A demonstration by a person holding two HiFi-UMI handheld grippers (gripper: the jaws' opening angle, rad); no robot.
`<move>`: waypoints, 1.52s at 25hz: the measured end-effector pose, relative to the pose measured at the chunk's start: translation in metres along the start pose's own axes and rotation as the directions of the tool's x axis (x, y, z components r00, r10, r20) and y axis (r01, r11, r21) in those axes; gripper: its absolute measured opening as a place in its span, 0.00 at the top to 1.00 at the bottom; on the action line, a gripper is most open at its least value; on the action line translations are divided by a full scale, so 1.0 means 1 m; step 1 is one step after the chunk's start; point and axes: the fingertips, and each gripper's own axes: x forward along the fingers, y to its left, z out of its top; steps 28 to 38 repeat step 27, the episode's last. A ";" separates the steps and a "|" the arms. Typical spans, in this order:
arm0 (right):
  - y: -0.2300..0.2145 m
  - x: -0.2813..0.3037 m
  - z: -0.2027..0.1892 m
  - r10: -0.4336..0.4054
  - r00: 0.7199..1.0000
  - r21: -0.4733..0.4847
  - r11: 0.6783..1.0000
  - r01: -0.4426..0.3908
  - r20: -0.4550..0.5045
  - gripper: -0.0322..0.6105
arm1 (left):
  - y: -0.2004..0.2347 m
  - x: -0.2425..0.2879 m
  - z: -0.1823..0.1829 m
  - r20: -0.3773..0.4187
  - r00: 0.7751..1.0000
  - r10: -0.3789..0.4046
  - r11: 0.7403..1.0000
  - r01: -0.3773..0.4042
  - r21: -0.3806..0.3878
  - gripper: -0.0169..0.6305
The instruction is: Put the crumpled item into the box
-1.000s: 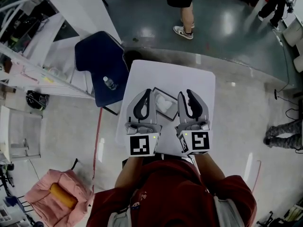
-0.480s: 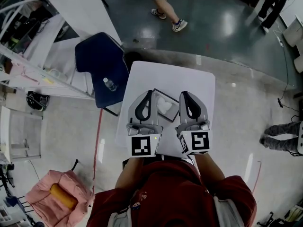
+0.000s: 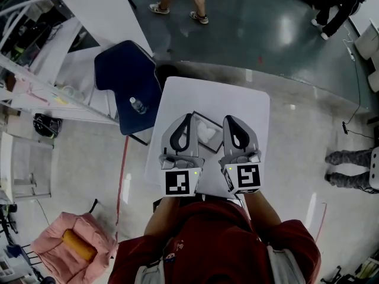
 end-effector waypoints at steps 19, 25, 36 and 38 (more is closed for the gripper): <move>-0.002 0.002 0.002 0.000 1.000 -0.030 1.000 -0.001 -0.025 0.95 | -0.002 0.001 -0.001 0.002 1.000 -0.009 1.000 0.009 0.007 0.97; -0.006 0.004 -0.001 -0.011 0.999 -0.030 0.999 0.010 -0.034 0.95 | 0.001 0.003 -0.002 0.000 1.000 -0.005 1.000 0.005 0.002 0.97; -0.006 0.006 -0.001 -0.012 0.999 -0.032 0.999 0.011 -0.034 0.95 | 0.002 0.003 -0.003 0.000 1.000 -0.005 1.000 0.005 0.002 0.97; -0.006 0.006 -0.001 -0.012 0.999 -0.032 0.999 0.011 -0.034 0.95 | 0.002 0.003 -0.003 0.000 1.000 -0.005 1.000 0.005 0.002 0.97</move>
